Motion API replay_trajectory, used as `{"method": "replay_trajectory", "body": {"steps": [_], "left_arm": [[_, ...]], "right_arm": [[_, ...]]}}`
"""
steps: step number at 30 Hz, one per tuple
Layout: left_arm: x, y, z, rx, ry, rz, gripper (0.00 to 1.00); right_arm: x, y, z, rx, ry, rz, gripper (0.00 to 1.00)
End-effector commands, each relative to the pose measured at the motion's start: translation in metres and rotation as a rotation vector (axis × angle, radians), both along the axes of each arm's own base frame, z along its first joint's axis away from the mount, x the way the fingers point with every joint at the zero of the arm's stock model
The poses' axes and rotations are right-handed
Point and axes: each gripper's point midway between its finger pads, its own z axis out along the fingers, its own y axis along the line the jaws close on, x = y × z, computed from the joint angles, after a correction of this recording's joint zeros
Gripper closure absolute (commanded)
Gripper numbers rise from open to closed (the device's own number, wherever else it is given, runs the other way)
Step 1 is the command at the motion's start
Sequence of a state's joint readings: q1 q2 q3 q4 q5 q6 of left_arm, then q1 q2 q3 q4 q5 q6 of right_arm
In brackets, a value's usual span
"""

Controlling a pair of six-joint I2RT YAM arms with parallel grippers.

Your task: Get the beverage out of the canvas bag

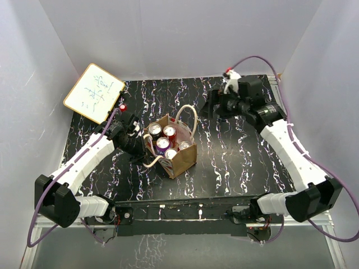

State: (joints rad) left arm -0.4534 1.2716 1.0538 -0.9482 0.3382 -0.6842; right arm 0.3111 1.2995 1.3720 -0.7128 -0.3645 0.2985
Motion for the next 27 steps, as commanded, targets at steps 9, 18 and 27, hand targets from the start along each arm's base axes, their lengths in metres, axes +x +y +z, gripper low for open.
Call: {"method": "replay_trajectory", "body": {"steps": [9,18,27], "left_arm": [[-0.004,0.005,0.019,-0.012,-0.050,-0.015,1.00],[-0.010,0.009,0.018,-0.009,-0.052,-0.002,1.00],[-0.010,0.013,0.016,0.021,-0.042,-0.003,1.00]], "right_arm": [[-0.064,0.177,0.031,0.006,-0.212,0.456,0.09],[-0.034,0.186,-0.036,-0.225,-0.168,0.399,0.10],[-0.006,0.213,-0.071,-0.278,-0.226,0.455,0.11]]}}
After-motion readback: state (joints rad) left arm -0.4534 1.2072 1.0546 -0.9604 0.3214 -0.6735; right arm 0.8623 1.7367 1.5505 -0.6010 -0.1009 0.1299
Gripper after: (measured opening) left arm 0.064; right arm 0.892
